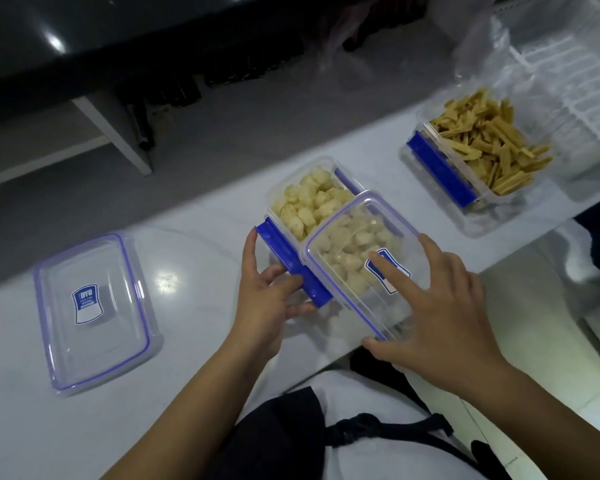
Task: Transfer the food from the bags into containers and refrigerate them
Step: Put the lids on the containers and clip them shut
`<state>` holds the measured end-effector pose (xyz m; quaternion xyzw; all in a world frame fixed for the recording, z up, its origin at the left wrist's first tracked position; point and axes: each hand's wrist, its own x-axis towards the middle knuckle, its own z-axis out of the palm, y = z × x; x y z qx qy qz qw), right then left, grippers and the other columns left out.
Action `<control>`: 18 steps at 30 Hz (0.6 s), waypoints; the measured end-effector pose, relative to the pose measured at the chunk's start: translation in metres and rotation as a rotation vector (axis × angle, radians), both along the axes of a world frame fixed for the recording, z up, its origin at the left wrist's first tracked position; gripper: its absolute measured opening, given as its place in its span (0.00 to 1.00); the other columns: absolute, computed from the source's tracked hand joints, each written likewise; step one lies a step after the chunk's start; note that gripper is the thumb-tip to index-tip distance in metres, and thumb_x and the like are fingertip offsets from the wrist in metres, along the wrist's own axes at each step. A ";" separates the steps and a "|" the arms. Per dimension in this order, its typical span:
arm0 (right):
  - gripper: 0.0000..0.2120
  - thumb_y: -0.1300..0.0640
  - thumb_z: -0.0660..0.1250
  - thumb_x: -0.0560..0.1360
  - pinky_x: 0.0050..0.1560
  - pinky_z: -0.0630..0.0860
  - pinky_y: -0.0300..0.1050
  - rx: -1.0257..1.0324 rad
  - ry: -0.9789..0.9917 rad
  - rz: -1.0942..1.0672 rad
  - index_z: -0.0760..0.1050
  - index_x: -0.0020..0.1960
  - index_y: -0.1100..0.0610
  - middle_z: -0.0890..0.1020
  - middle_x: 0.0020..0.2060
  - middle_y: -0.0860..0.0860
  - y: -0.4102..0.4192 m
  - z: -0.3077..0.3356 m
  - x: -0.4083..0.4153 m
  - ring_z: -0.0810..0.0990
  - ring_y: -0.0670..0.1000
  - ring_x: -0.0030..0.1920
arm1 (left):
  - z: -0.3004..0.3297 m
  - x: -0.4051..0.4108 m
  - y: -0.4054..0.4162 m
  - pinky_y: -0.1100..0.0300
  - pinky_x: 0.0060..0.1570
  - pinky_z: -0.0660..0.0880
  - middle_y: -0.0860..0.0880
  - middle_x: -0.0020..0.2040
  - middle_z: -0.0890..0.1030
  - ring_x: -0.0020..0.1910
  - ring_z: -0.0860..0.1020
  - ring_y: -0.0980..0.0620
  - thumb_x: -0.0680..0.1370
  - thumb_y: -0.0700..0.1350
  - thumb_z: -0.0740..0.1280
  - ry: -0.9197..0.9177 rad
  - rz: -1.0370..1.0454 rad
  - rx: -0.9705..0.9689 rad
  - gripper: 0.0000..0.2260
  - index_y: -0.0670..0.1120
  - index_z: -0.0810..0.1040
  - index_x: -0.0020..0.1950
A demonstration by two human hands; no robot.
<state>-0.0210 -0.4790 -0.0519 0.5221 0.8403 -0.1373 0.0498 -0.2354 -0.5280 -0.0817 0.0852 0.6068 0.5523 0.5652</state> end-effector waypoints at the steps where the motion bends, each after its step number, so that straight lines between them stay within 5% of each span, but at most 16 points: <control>1: 0.50 0.24 0.65 0.56 0.70 0.59 0.64 0.009 0.018 -0.015 0.52 0.76 0.30 0.51 0.79 0.56 0.002 0.002 -0.001 0.59 0.65 0.74 | -0.001 -0.001 0.000 0.46 0.39 0.83 0.43 0.57 0.82 0.49 0.86 0.43 0.77 0.31 0.68 0.002 -0.004 0.003 0.40 0.66 0.58 0.76; 7: 0.52 0.21 0.65 0.58 0.73 0.54 0.63 -0.027 0.033 -0.055 0.47 0.76 0.33 0.43 0.79 0.53 0.026 0.007 -0.049 0.50 0.62 0.77 | 0.001 -0.003 0.003 0.48 0.38 0.83 0.45 0.58 0.81 0.48 0.86 0.44 0.76 0.34 0.71 0.065 -0.019 0.004 0.40 0.66 0.57 0.77; 18: 0.49 0.23 0.64 0.60 0.68 0.59 0.64 0.026 -0.017 0.016 0.50 0.76 0.35 0.48 0.78 0.54 0.052 -0.018 -0.087 0.55 0.64 0.73 | -0.001 -0.008 0.003 0.55 0.33 0.81 0.49 0.57 0.80 0.47 0.86 0.51 0.77 0.35 0.71 0.042 0.009 -0.011 0.38 0.66 0.59 0.75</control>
